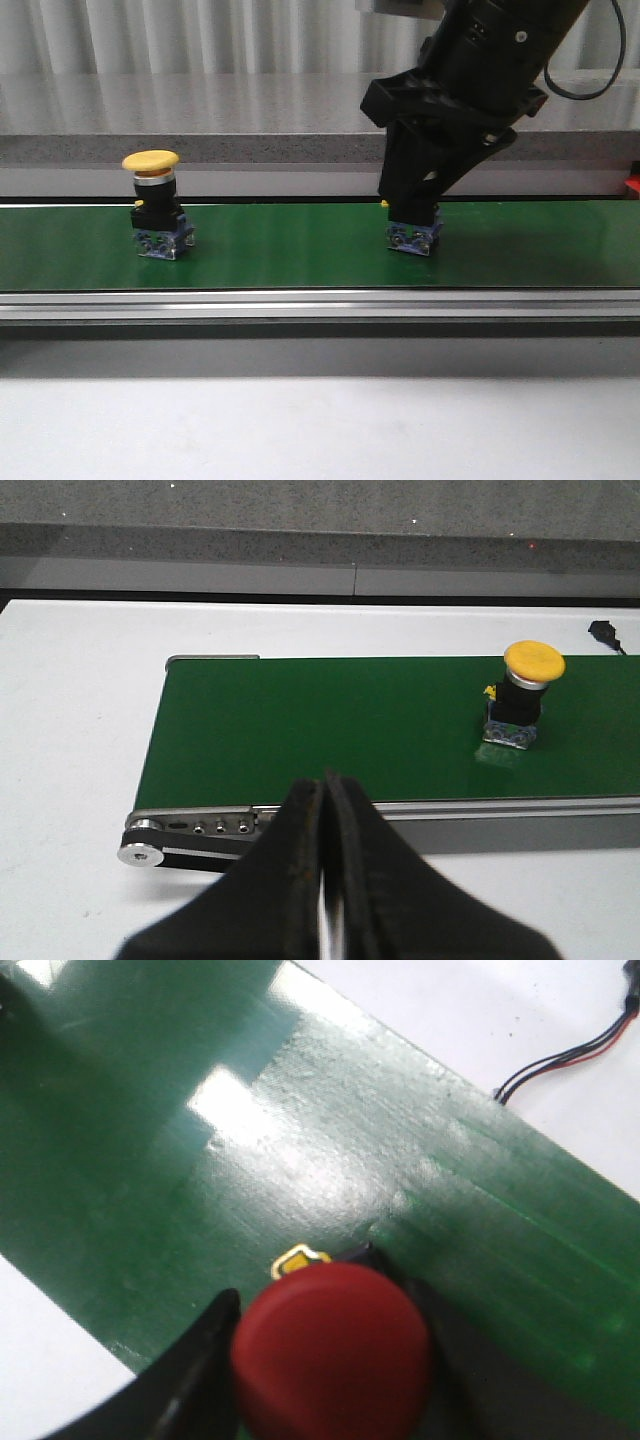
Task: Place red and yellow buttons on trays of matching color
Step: 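Lower the right gripper onto the red button and grasp it, then carry the red button into the red tray and open the right gripper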
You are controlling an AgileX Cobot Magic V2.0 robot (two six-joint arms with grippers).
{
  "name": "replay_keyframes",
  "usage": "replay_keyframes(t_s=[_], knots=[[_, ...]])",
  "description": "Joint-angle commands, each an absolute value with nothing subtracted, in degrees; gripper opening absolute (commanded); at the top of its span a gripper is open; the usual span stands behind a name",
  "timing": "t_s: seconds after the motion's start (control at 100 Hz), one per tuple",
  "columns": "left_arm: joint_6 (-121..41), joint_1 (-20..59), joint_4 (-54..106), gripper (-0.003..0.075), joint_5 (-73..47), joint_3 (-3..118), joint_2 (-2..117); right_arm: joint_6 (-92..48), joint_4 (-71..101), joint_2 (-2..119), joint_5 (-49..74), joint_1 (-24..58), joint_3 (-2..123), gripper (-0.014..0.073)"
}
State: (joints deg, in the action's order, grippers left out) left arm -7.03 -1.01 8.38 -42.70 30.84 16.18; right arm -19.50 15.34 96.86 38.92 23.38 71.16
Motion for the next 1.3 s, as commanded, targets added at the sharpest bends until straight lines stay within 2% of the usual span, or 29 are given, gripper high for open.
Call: replay_keyframes(t_s=[0.0, 0.11, 0.29, 0.59, 0.88, 1.12, 1.29], knots=[[-6.8, -0.6, 9.5, -0.0021, -38.6, 32.4, 16.6, -20.0, 15.5, 94.5, 37.8, 23.5, 73.4, 0.0204], [-6.8, -0.6, 9.5, -0.0021, -38.6, 32.4, 16.6, -20.0, 15.5, 94.4, 41.2, 22.5, 75.9, 0.0115], [-6.8, -0.6, 9.5, -0.0021, -38.6, 32.4, 16.6, -19.8, 14.5, 93.2, 53.2, 16.7, 84.9, 0.0107], [-6.8, -0.6, 9.5, -0.0021, -38.6, 32.4, 16.6, -17.3, 14.5, 90.5, 56.2, -4.8, 97.9, 0.0107], [-6.8, -0.6, 9.5, -0.0021, -38.6, 32.4, 16.6, -13.7, 16.4, 92.1, 49.9, -25.3, 98.8, 0.0107], [-6.8, -0.6, 9.5, -0.0021, -38.6, 32.4, 16.6, -13.9, 21.3, 98.0, 41.6, -30.8, 98.9, 0.0107], [-6.8, -0.6, 9.5, -0.0021, -38.6, 32.4, 16.6, -13.9, 21.3, 105.2, 42.7, -31.0, 102.3, 0.0107]])
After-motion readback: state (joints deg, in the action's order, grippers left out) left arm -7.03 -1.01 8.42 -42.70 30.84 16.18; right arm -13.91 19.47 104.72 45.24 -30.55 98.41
